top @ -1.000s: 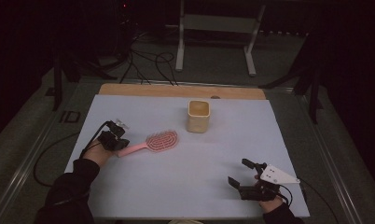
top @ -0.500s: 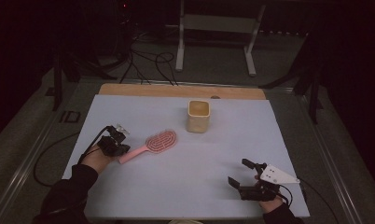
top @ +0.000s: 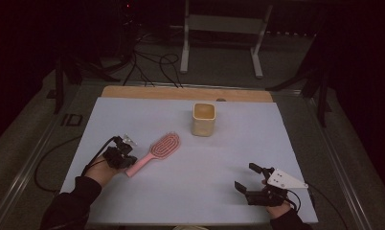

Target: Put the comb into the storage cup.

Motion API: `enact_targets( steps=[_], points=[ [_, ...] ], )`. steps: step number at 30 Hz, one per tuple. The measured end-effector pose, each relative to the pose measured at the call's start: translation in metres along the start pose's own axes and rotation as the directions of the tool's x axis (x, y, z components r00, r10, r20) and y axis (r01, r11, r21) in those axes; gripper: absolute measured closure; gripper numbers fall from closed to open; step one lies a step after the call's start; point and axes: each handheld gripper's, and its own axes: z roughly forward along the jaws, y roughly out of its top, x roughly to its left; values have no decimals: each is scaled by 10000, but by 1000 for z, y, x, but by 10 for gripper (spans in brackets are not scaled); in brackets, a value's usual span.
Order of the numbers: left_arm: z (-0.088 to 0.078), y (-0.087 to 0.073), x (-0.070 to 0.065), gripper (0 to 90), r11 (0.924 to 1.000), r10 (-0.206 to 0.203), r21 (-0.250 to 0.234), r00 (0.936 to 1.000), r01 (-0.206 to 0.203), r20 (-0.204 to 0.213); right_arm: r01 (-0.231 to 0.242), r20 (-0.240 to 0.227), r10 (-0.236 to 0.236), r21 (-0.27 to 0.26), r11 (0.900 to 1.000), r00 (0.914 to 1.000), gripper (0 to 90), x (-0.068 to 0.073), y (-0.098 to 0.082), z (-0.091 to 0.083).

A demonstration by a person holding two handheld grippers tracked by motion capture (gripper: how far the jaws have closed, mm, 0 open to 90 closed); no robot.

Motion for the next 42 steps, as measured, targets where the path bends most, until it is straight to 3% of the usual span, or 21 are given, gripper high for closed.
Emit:
enact_targets(
  steps=[10,17,25,37,42],
  points=[
    [1,-2,-9,900,9999,67,125,9998,-70,199,-35,24,35,93,10000,10000,123,1,0,1],
    [-2,-2,-6,900,9999,-96,129,9998,94,194,-10,57,9,104,9999,10000,123,0,-1,1],
    [-14,-1,-1,900,9994,-338,-59,9994,339,74,-9,96,8,113,9999,10000,123,0,0,1],
    [-33,11,-2,898,9989,-357,-311,9993,361,120,-28,92,27,103,9999,10000,123,0,-1,1],
    [-40,19,-5,853,9988,-315,-372,9995,316,49,-34,82,33,109,9999,10000,123,0,-1,1]
  ],
)
